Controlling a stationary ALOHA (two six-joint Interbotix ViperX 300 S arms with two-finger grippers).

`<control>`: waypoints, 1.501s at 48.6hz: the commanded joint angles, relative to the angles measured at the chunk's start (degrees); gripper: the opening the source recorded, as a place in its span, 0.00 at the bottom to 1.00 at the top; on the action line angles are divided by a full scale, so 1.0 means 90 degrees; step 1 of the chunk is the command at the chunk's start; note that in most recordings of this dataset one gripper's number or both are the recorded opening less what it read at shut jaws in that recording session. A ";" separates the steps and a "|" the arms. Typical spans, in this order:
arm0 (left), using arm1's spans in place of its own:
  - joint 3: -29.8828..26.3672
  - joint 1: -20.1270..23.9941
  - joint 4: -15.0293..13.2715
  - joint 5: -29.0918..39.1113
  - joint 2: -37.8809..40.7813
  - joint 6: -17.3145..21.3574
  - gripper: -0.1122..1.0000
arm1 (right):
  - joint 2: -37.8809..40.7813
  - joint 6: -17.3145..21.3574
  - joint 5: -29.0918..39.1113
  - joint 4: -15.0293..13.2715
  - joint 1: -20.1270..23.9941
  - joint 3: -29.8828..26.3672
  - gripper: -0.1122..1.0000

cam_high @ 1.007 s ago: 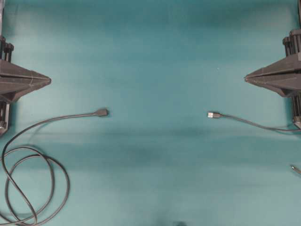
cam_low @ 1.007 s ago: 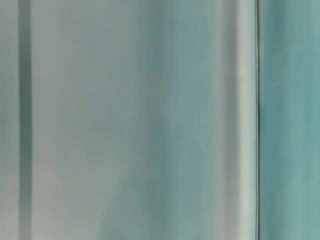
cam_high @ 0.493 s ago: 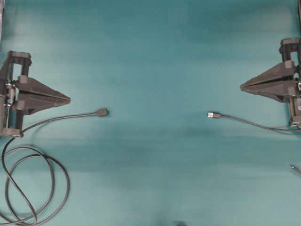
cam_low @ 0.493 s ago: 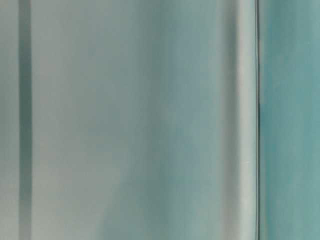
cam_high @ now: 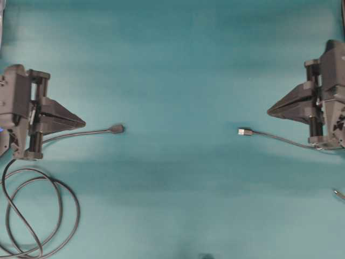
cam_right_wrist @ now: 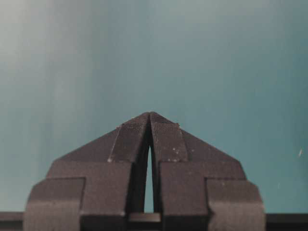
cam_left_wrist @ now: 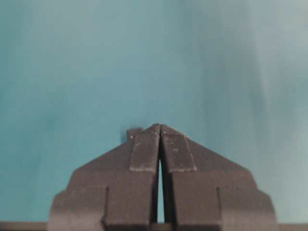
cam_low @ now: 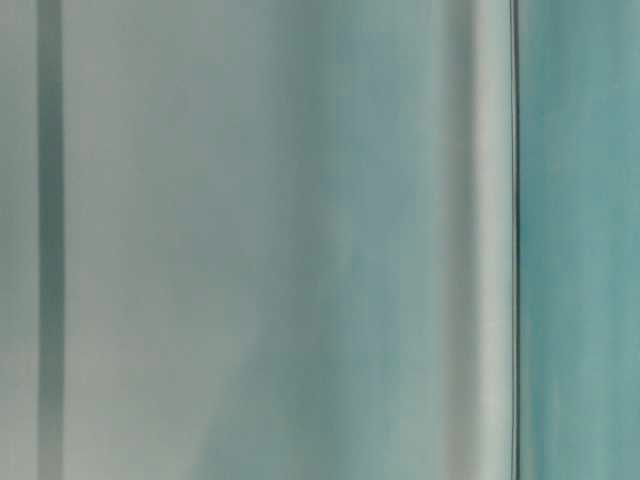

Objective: Insert the USB using both arms.
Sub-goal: 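Move left gripper to the female USB end and right gripper to the male plug, then close both grippers on the USB connector bodies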

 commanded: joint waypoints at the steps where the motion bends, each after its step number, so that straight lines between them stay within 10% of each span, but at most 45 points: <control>1: -0.0117 -0.0010 0.0020 -0.0068 0.0205 0.0059 0.09 | 0.0205 0.0029 0.0078 -0.0010 0.0020 -0.0195 0.10; 27: -0.0117 0.0039 0.0020 -0.0479 0.1475 0.0039 0.19 | 0.0869 0.0420 0.0107 -0.0010 0.0039 -0.0078 0.11; 45: -0.0176 0.0127 0.0020 -0.0498 0.1914 0.0020 0.84 | 0.1602 0.0488 0.0127 -0.0010 0.0039 -0.0215 0.73; 73: -0.0439 0.0244 0.0020 -0.0654 0.2549 0.0020 0.84 | 0.2617 0.0449 -0.0049 -0.0176 0.0039 -0.0430 0.72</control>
